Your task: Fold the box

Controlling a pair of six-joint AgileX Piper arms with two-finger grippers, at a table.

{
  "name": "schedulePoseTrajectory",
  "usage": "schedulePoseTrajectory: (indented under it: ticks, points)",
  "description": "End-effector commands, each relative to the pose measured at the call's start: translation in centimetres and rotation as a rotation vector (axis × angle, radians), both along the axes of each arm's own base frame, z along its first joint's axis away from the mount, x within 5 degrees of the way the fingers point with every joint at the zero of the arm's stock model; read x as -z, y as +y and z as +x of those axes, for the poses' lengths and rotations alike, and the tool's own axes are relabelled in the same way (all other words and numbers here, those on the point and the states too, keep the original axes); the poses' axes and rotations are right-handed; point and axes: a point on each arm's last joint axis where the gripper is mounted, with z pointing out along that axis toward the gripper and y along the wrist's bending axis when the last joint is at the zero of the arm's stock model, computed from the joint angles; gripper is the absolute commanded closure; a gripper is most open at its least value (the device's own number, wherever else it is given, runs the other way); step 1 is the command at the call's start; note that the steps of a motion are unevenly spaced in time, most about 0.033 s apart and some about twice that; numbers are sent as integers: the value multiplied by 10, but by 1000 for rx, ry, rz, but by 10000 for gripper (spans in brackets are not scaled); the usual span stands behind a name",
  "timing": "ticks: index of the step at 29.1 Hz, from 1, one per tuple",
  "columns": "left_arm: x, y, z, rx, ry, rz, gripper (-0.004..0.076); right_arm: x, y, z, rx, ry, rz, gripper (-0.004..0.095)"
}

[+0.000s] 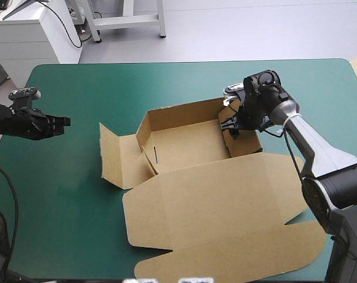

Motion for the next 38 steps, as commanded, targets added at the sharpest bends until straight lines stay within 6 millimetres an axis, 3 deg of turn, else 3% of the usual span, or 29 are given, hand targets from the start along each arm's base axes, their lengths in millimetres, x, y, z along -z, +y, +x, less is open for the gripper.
schedulePoseTrajectory:
  ticks: [1, 8, 10, 12, 15, 16, 23, 27, 34, 35, 38]
  points:
    - [-23, -3, -3, -21, -97, -16, 731, -18, -9, -3, 5, -36, 28, 185]
    - [-24, -3, -2, -27, -107, -22, 731, -6, -5, 3, -12, -20, 49, 188]
    - [-24, -3, -2, -27, -107, -24, 731, -6, -5, 3, -12, -19, 51, 242]
    - [-24, -3, -2, -27, -107, -24, 731, -9, -5, 3, -14, -26, 54, 429]
    - [-24, -3, -2, -27, -107, -24, 731, -18, -6, 5, -17, -53, 42, 888]
    - [-24, -3, -2, -27, -107, -24, 731, -22, -6, 6, -11, -60, 45, 915]
    - [-24, -3, -2, -28, -108, -24, 731, -37, -5, 7, -46, -104, 61, 929]
    - [-24, -3, -2, -28, -108, -24, 731, -50, -23, 7, -38, -138, 63, 929]
    - [-24, -4, -2, -27, -106, -24, 731, -121, -72, -29, 24, -298, 230, 929]
    - [-24, -3, -3, -25, -104, -22, 731, -148, -81, -49, 24, -366, 296, 929]
    - [-23, -3, -3, -23, -99, -8, 731, -173, -90, -74, 32, -441, 337, 929]
